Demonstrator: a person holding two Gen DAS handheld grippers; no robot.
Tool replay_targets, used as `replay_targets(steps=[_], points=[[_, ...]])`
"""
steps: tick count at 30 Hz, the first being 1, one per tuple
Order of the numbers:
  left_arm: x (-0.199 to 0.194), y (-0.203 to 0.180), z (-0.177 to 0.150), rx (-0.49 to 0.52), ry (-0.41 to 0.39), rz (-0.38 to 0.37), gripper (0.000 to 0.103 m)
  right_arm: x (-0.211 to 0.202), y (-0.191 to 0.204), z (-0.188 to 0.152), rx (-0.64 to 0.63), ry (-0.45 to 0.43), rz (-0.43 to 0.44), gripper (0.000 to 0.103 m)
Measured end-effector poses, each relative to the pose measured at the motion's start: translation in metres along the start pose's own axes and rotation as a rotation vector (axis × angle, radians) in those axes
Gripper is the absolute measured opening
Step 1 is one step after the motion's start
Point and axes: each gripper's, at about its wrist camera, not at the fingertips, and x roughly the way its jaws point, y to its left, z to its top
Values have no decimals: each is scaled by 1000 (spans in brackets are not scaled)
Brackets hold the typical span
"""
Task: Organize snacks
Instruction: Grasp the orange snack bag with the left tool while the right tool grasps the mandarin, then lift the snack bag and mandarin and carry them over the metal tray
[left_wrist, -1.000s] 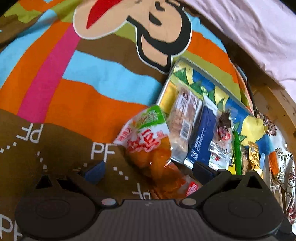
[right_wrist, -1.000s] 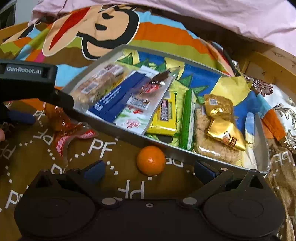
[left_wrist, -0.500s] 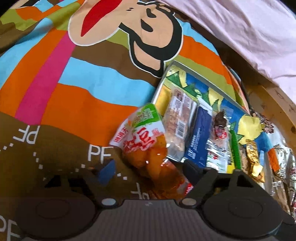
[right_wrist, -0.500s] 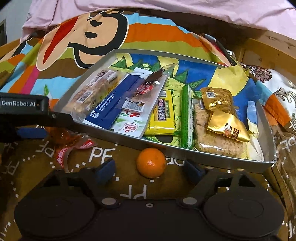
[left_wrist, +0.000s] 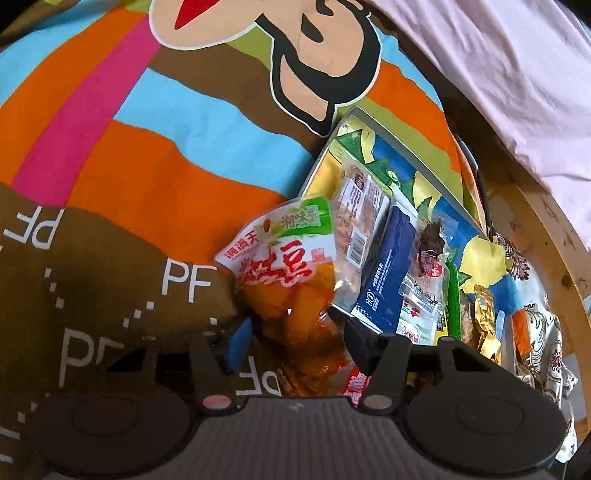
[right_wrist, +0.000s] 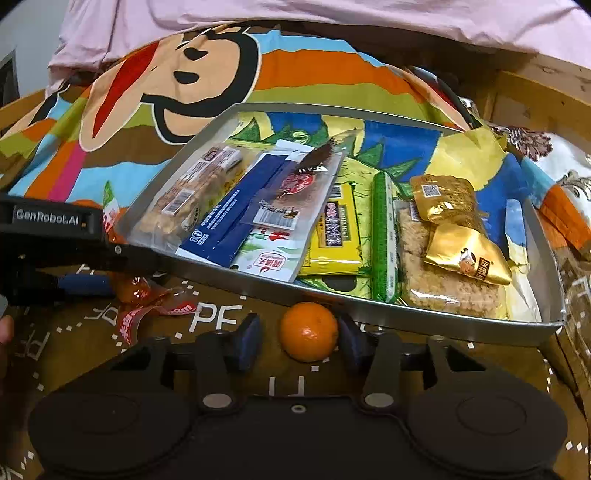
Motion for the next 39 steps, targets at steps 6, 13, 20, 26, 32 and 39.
replay_targets(steps=[6,13,20,26,32,39], points=[[0,-4,-1,22,0,7,55,-3,-3,0,21,2,0,36],[-7,-7,-5,16,0,24,49,-12,2,-4,16,-1,9,36],[-23,-7,-14,2,32,26,48,-27,13,-12,0,28,75,36],[-37,9,-21,-104,72,45,45,-27,19,-15,-44,23,96,36],[-28,18,-18,-195,67,40,46,-23,19,-14,-59,27,99,36],[-26,36,-19,-353,42,7,46,-19,21,-17,-74,38,95,38]])
